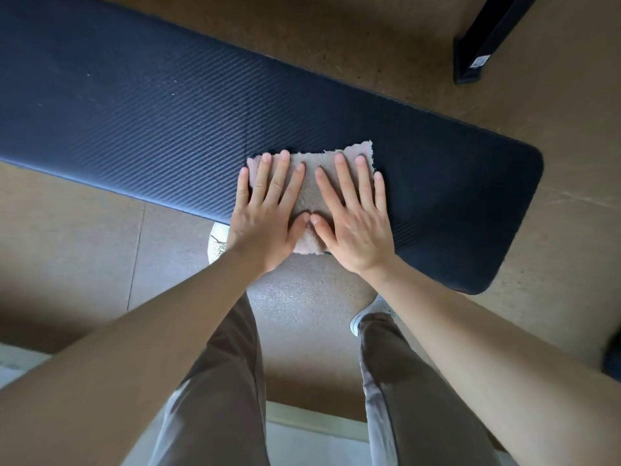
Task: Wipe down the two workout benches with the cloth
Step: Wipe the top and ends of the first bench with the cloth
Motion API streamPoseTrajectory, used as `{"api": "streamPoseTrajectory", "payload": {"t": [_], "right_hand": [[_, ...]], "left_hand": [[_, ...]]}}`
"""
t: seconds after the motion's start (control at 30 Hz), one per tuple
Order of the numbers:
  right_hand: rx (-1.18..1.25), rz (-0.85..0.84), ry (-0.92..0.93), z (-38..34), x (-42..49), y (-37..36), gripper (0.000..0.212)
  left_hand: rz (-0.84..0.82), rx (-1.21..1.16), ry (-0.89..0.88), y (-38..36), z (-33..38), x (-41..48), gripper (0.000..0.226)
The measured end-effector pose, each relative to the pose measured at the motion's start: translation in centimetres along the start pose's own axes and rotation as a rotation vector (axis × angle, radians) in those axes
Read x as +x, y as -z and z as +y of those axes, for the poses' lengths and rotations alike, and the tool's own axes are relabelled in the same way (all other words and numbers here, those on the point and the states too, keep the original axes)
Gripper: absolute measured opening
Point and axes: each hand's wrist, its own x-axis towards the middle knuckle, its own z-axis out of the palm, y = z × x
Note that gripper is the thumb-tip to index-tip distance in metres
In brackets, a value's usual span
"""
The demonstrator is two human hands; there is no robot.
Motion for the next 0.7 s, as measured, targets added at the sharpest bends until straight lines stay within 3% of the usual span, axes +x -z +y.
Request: {"api": "streamPoseTrajectory", "payload": {"t": [0.33, 0.7], "right_hand": [[-0.010, -0.108, -0.003, -2.9, -6.8, -0.7, 0.065], [0.003, -0.050, 0.008, -7.4, 7.6, 0.4, 0.072]], "left_hand": [[-0.034, -0.057, 0.110, -2.4, 1.0, -6.8, 0.075], [0.075, 0.003, 0.073, 1.4, -9.6, 0.3, 0.074]]}}
